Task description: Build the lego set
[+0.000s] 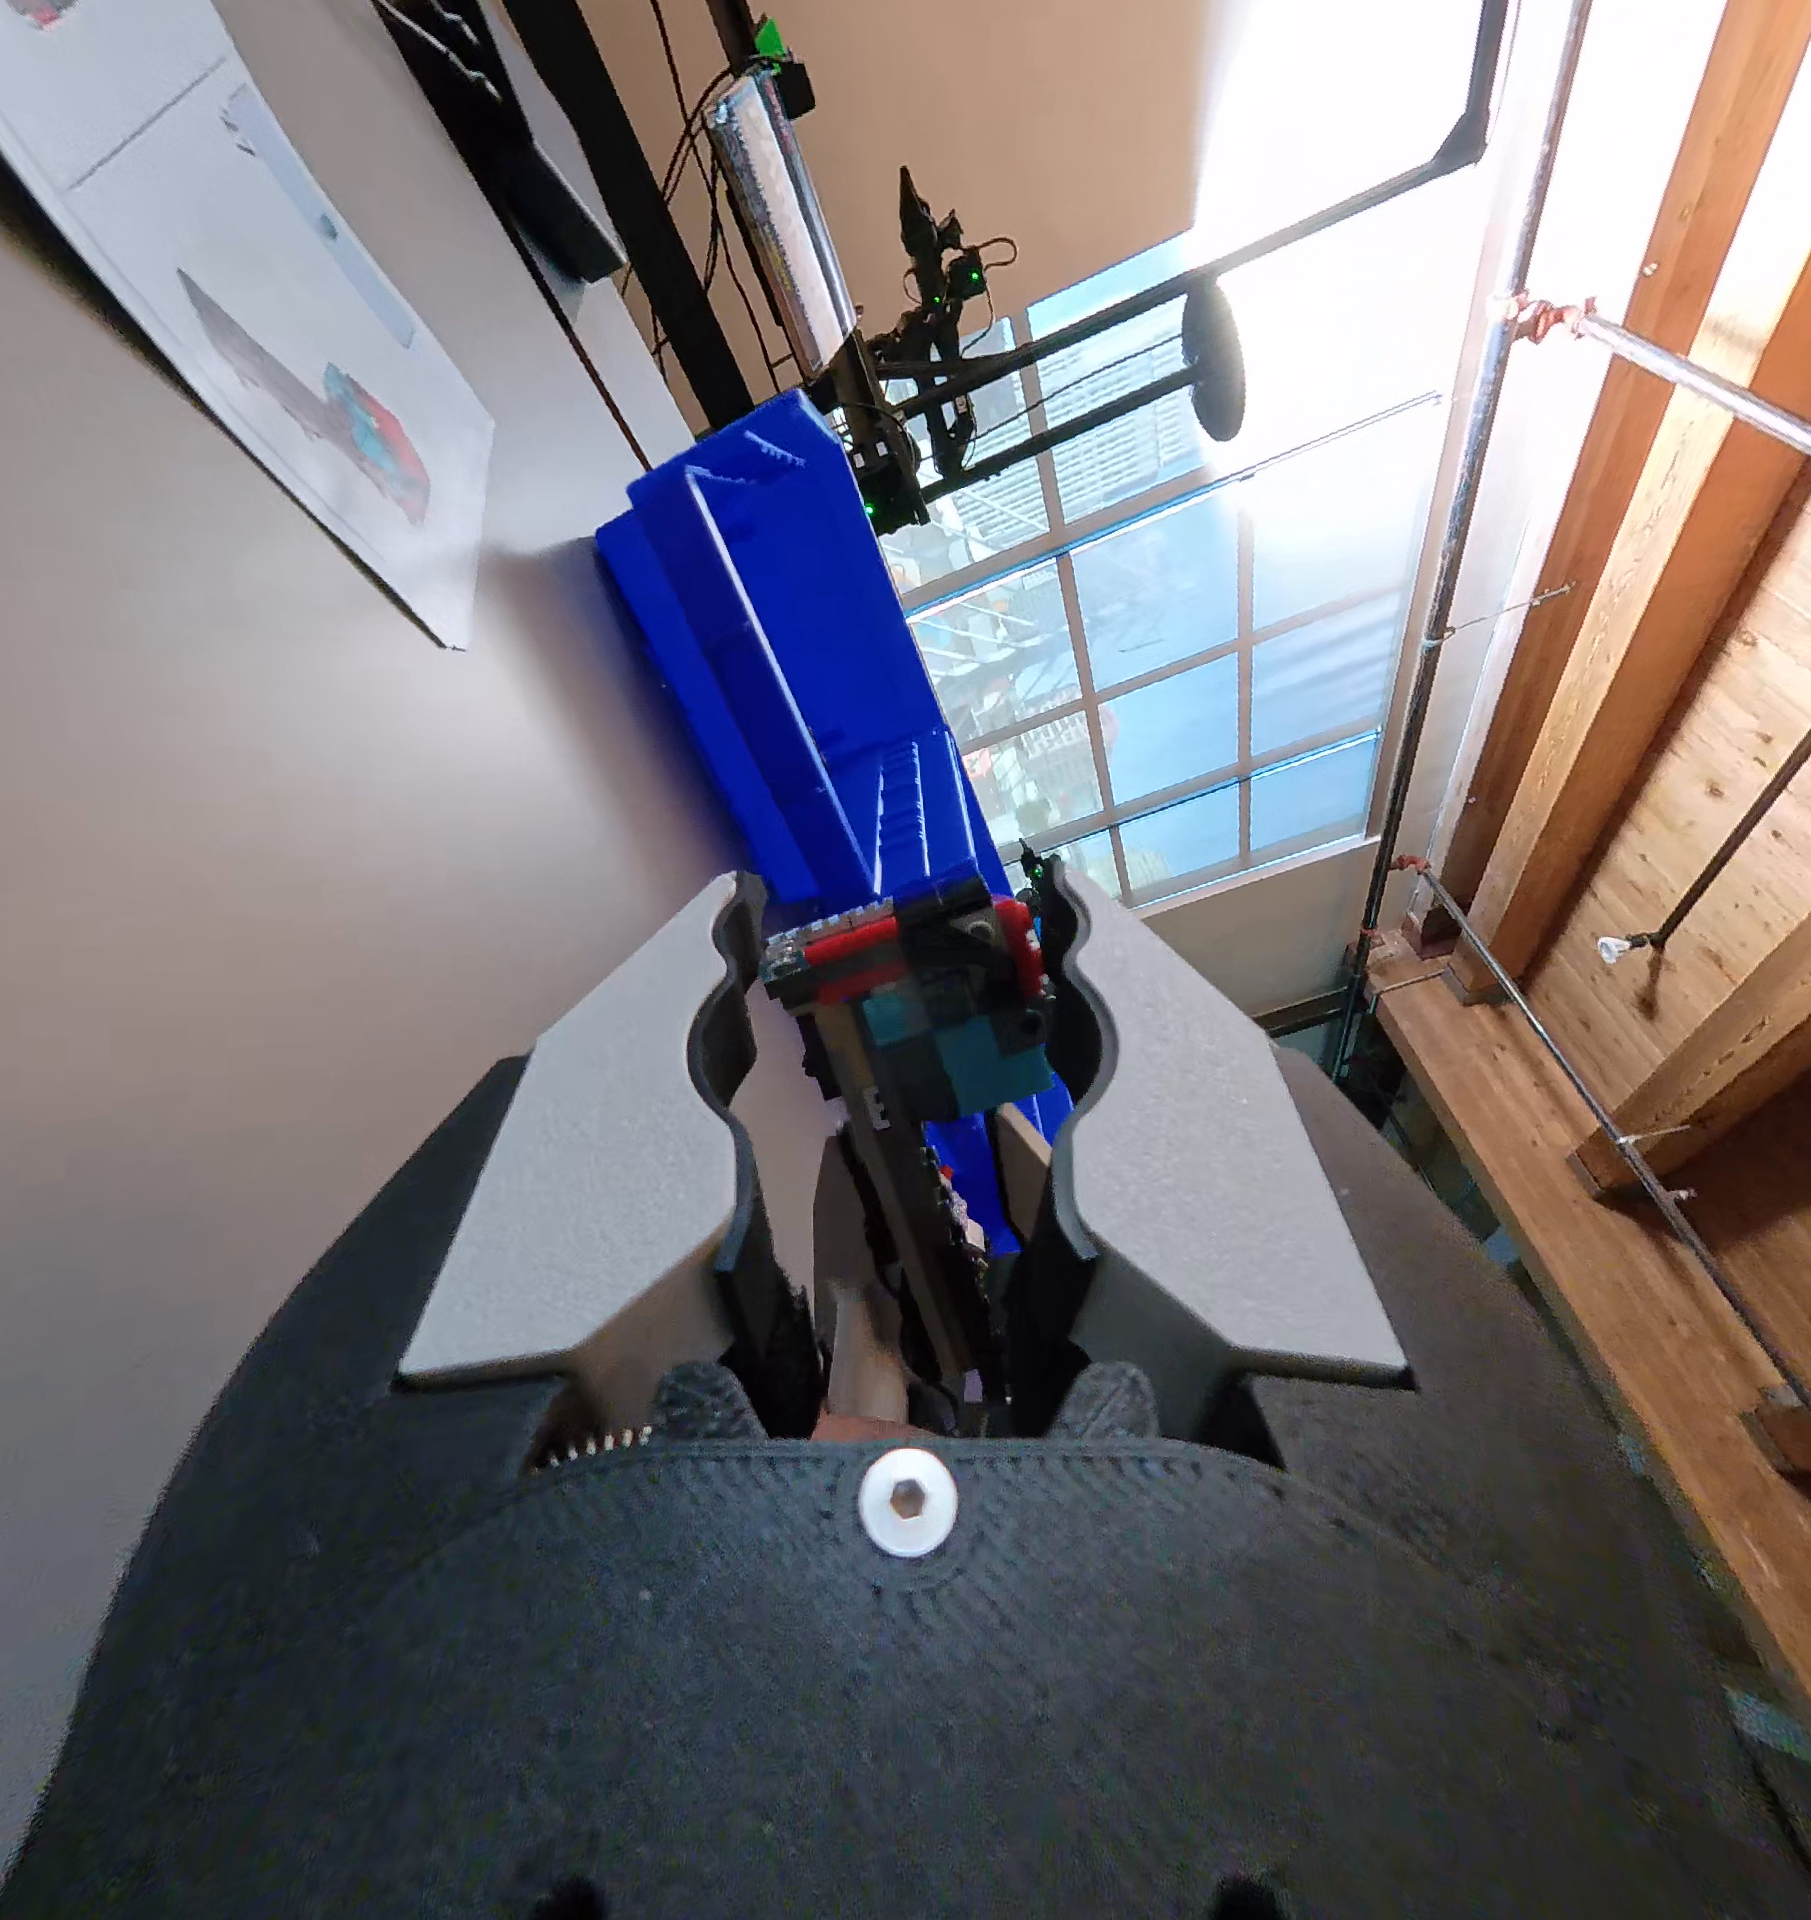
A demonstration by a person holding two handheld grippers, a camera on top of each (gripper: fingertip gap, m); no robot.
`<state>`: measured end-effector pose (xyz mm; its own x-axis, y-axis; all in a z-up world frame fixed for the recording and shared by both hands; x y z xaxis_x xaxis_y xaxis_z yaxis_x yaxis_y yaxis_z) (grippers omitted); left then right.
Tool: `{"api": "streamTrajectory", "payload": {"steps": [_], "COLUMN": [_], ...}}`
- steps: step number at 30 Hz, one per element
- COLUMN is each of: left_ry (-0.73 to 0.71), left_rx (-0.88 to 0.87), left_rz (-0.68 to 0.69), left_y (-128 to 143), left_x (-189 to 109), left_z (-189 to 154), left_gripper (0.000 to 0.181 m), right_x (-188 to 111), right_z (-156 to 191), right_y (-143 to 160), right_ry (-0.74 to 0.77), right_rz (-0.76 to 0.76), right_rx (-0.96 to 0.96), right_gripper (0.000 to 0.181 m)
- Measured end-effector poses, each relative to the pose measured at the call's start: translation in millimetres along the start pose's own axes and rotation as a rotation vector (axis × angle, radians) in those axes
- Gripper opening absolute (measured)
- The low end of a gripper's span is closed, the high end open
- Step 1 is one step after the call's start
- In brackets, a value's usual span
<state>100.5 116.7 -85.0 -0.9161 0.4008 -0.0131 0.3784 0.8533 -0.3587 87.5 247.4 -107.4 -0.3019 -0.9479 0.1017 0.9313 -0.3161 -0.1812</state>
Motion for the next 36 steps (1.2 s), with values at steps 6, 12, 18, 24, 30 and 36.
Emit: {"api": "streamTrajectory", "payload": {"steps": [6, 12, 18, 24, 30, 36], "left_ry": [-0.005, 0.001, 0.004, 0.014, 0.034, 0.087], "left_rx": [-0.012, -0.021, -0.018, -0.016, -0.045, -0.079], "left_rz": [-0.011, -0.009, -0.021, -0.025, 0.005, 0.072], "left_y": [1, 3, 3, 4, 7, 9], "left_x": [0, -1, -2, -2, -3, 2], "left_z": [1, 3, 2, 1, 5, 7], "left_gripper": [0.055, 0.055, 0.055, 0.054, 0.053, 0.053], "right_x": [3, 1, 3, 4, -1, -7], "right_z": [-2, -4, -3, -3, -5, -6], "right_y": [5, 2, 5, 7, 0, -8], "right_ry": [0.025, -0.005, -0.003, 0.002, 0.014, 0.02], "right_rz": [0.027, -0.027, 0.003, 0.03, 0.014, 0.006], "right_rx": [0.003, 0.033, 0.024, 0.014, 0.008, -0.011], "right_gripper": [0.026, 0.021, 0.021, 0.016, 0.015, 0.014]}}
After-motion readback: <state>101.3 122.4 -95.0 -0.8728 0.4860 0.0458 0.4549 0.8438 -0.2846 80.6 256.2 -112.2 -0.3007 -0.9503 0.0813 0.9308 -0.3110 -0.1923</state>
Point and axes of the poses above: each gripper's, where its closed fingertips meet, x out along the fingers, y out of its underside, z = x × y across the jaws, the point moved 9 cm from there along -x, back along the fingers, and after that the axes turned 7 degrees about z, right-handed, at the moved point
